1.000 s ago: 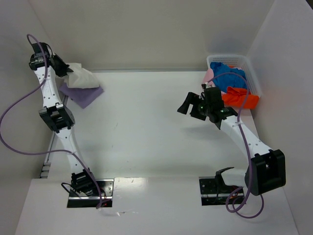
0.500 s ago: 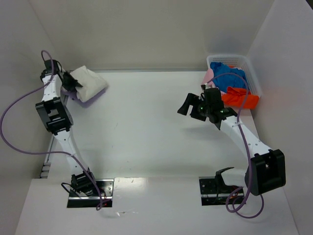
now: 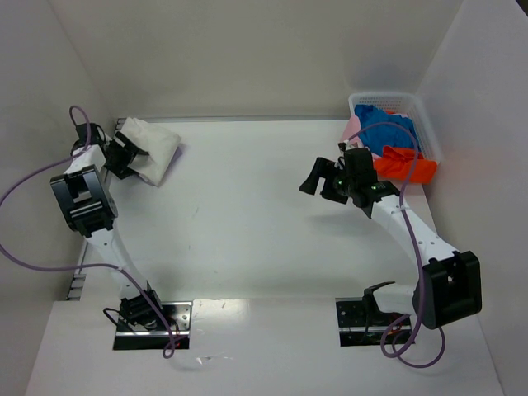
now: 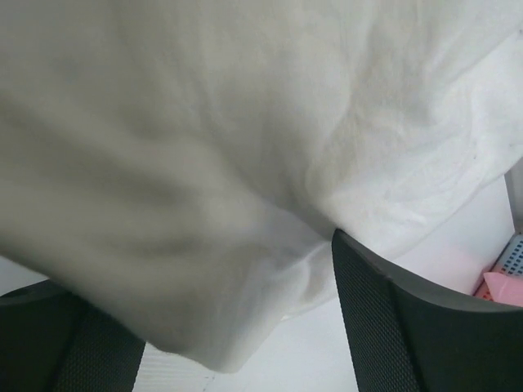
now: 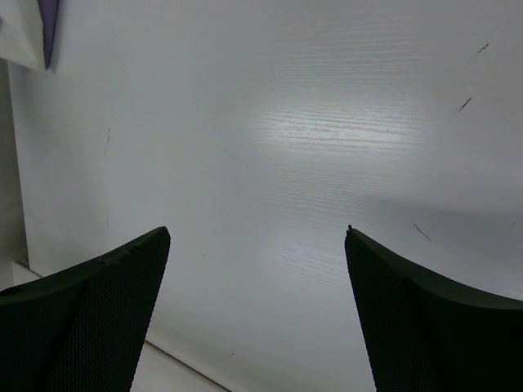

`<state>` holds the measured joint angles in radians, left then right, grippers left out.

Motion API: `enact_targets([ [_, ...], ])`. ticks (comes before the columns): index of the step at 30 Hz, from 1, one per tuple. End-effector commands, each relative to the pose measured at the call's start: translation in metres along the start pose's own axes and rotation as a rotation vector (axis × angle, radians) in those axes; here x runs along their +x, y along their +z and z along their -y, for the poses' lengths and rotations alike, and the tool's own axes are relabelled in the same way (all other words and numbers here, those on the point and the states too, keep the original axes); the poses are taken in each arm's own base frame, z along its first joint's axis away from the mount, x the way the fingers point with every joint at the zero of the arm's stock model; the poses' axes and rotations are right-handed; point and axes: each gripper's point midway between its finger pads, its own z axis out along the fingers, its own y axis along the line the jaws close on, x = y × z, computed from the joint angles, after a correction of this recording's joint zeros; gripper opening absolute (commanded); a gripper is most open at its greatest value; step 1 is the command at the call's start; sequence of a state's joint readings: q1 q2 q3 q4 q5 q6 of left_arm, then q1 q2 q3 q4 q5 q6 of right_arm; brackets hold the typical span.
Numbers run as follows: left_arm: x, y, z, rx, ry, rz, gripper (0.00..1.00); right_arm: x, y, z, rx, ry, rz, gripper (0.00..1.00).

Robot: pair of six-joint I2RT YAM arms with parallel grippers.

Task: Fold and stack the t-shirts
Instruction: Put the neatly folded tshirt into the corner of the board with the left arm

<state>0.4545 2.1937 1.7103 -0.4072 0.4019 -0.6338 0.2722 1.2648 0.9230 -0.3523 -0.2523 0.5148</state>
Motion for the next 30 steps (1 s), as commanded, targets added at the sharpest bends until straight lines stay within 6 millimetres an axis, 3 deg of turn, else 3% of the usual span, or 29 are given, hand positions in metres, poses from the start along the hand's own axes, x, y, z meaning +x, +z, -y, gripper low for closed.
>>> enact_targets([
  [1,-0.025,-0.017,0.015,0.067,0.019,0.071,0.88,-0.009,-0.010,-0.010,-0.038,-0.034,0.042,0.93],
  [6,-0.048,-0.050,0.032,0.045,0.075,0.181,0.90,-0.003,-0.010,-0.005,-0.030,-0.030,0.028,0.93],
  [12,-0.073,-0.095,0.035,-0.049,0.107,0.358,0.91,-0.003,-0.013,-0.009,-0.043,-0.023,0.031,0.93],
  [14,-0.078,-0.098,0.032,-0.071,0.107,0.389,0.89,-0.003,-0.013,-0.009,-0.043,-0.023,0.031,0.93],
  [23,-0.068,-0.067,-0.004,-0.173,0.049,0.344,0.82,-0.007,-0.018,-0.010,-0.043,-0.028,0.053,0.94],
  [27,-0.063,-0.047,-0.021,-0.201,0.028,0.320,0.65,-0.009,-0.015,-0.011,-0.048,-0.030,0.060,0.94],
  [28,-0.062,-0.043,-0.026,-0.216,0.024,0.317,0.50,-0.008,-0.012,-0.009,-0.043,-0.028,0.052,0.94],
  [30,-0.058,-0.032,-0.036,-0.238,0.006,0.298,0.39,-0.006,-0.009,-0.008,-0.037,-0.025,0.043,0.94],
])
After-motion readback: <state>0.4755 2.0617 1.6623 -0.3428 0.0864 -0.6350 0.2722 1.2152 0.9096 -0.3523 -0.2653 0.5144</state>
